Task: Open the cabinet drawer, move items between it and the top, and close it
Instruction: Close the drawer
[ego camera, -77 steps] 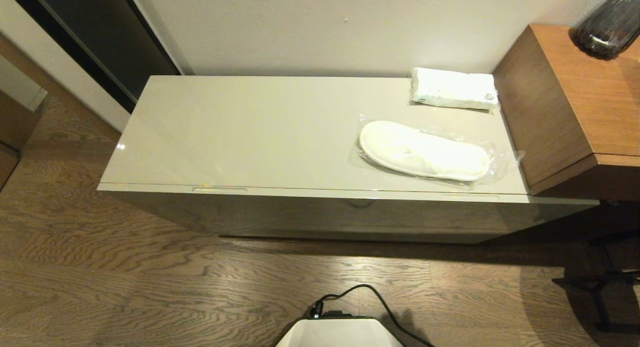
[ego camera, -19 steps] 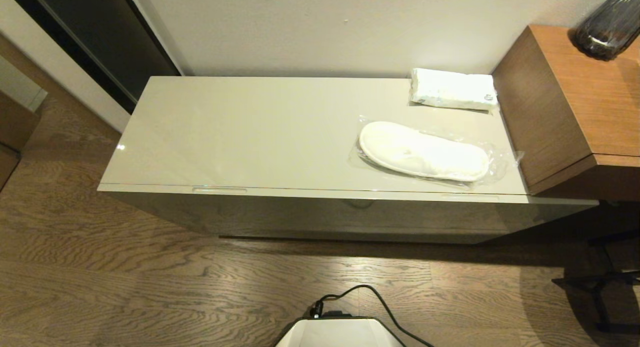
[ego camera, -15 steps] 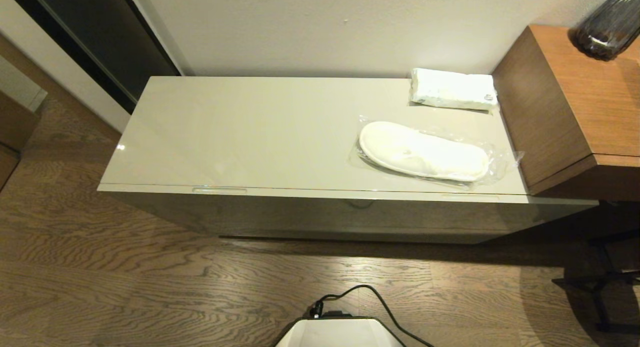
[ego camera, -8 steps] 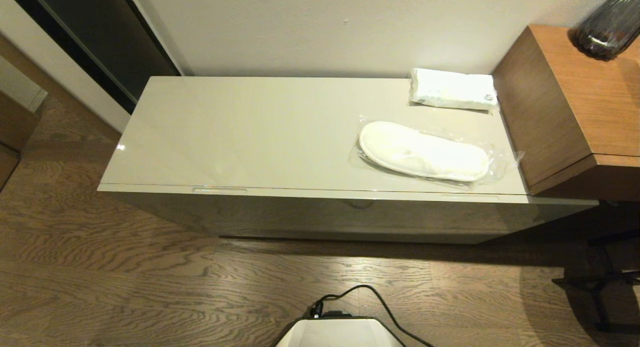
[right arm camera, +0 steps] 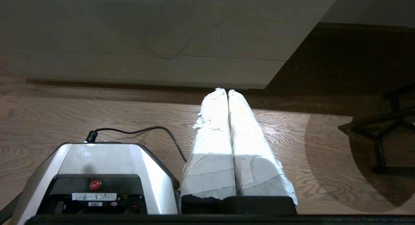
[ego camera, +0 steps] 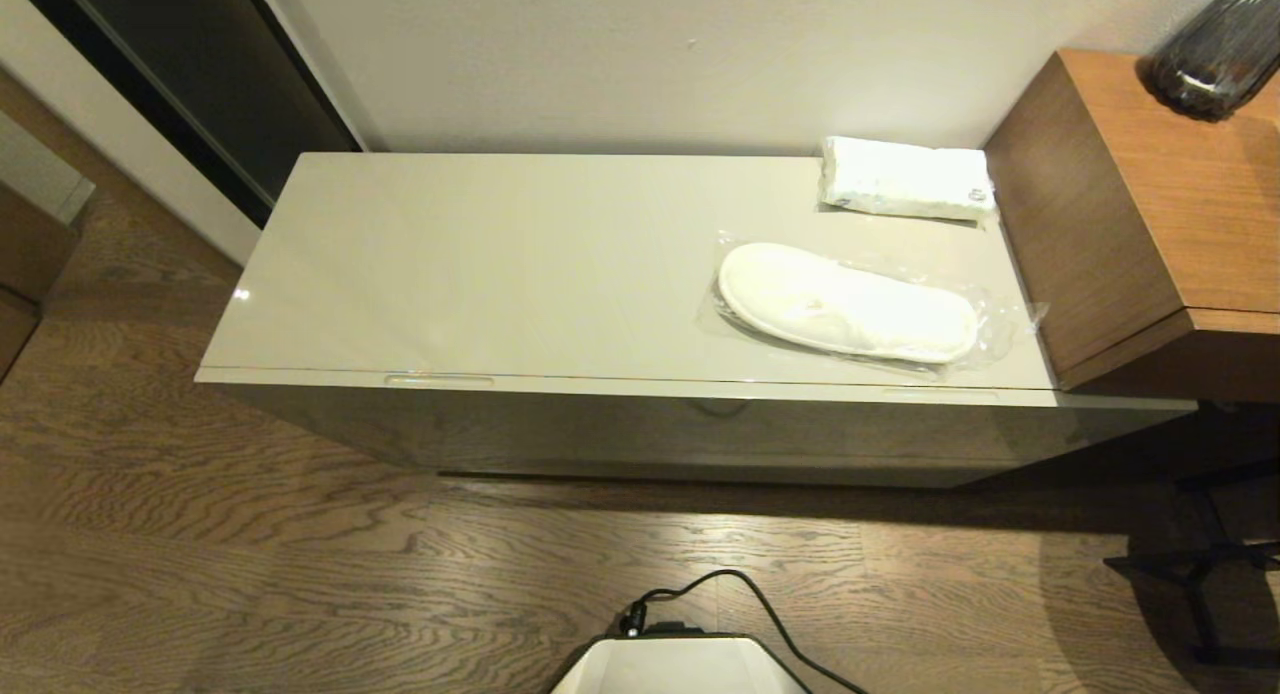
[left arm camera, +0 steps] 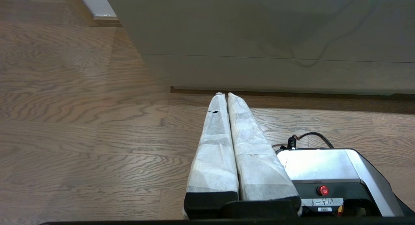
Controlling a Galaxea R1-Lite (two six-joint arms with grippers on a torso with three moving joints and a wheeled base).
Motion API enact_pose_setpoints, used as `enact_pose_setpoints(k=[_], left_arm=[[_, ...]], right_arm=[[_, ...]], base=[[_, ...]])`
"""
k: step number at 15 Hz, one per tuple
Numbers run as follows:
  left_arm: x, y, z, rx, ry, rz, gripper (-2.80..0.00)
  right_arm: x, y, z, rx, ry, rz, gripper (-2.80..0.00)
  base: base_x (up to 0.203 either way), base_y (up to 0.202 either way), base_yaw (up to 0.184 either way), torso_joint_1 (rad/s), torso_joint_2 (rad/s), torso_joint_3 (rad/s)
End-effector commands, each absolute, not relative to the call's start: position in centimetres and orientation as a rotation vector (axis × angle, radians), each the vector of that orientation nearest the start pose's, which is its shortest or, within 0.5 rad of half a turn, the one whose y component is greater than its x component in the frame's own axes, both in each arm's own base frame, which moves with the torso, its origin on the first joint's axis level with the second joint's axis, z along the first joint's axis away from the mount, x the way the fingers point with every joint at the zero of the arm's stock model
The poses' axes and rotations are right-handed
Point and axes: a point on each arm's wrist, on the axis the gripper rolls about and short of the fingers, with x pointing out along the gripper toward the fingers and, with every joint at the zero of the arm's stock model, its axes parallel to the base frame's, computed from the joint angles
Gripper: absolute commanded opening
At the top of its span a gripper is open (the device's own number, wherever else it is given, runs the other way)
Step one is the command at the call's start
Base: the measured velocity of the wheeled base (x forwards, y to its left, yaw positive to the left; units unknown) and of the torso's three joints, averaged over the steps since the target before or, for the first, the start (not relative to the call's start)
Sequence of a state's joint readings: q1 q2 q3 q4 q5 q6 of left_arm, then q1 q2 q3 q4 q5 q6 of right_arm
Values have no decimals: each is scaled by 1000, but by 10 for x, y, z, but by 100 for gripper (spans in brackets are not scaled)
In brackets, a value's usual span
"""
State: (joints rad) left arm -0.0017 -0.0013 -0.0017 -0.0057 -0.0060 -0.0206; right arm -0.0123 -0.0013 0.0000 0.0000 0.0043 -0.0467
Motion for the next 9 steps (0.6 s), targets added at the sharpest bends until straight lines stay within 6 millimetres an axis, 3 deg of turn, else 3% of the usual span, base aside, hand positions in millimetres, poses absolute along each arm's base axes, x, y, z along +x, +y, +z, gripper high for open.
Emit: enact_pose_setpoints(k=[1, 9], left_arm=[[-23, 0, 77, -21, -8, -8, -280], [-23, 0, 77, -21, -9, -8, -280]], right_arm=[[-23, 0, 75, -48, 2, -8, -280], [-23, 0, 76, -2, 6, -10, -280]], base=[[0, 0, 0, 0, 0, 0], [0, 0, 0, 0, 0, 0]])
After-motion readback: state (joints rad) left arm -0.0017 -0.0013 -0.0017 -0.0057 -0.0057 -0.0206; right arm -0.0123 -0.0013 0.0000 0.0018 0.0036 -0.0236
